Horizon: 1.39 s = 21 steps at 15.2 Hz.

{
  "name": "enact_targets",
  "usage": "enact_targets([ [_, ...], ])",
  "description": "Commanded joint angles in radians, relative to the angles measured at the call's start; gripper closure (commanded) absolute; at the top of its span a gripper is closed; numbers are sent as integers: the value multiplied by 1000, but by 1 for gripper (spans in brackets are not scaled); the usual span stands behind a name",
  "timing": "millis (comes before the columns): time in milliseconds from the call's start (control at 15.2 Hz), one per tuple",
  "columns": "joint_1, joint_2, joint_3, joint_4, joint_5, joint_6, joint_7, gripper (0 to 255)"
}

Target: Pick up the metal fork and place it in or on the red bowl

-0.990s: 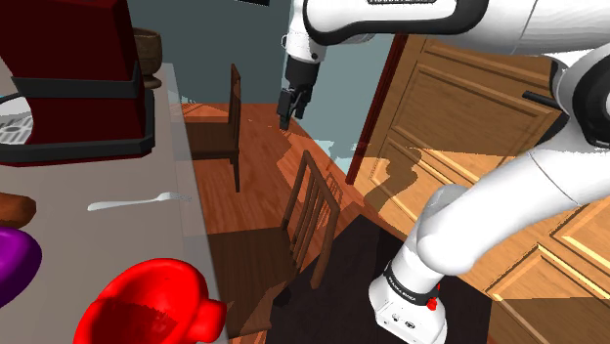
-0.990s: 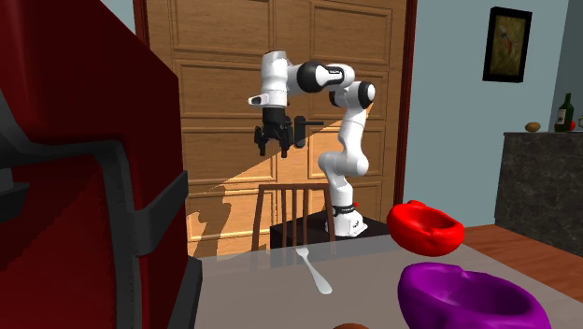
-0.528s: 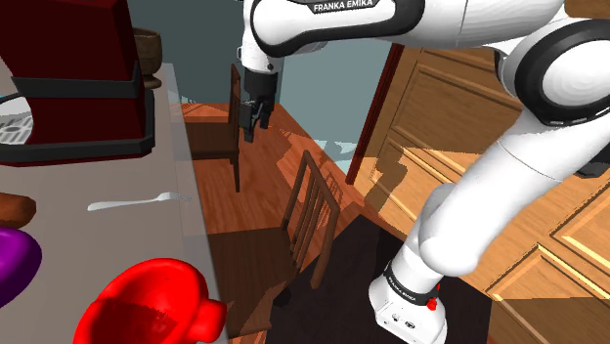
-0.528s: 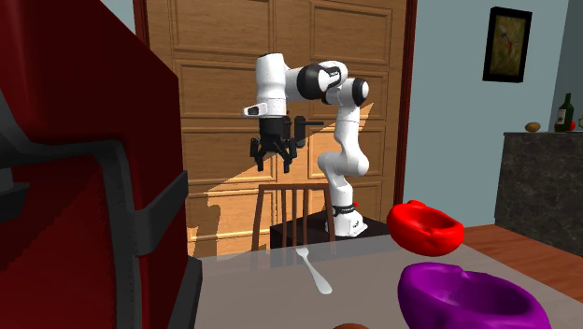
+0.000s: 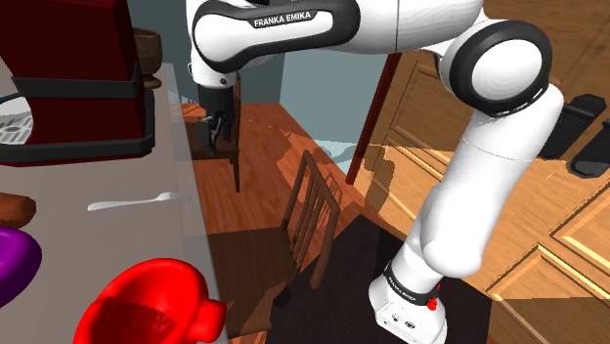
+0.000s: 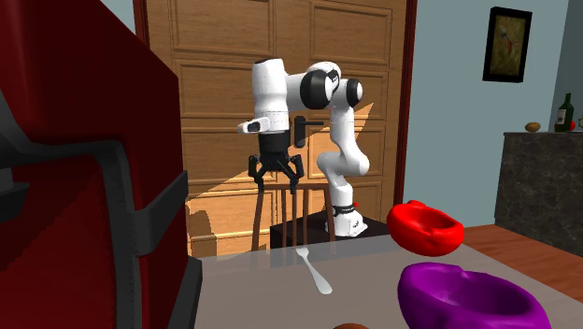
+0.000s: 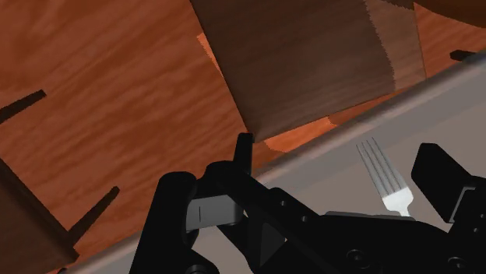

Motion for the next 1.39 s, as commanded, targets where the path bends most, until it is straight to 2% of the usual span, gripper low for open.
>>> enact_targets([
  [0,18,72,16,66,-9,-8,0,0],
  [396,83,286,56,282,-44,-53,3,0],
  [726,152,477,80,503,-78,-119,-1,0],
  [1320,149,476,78,400,-79,-17,1,0],
])
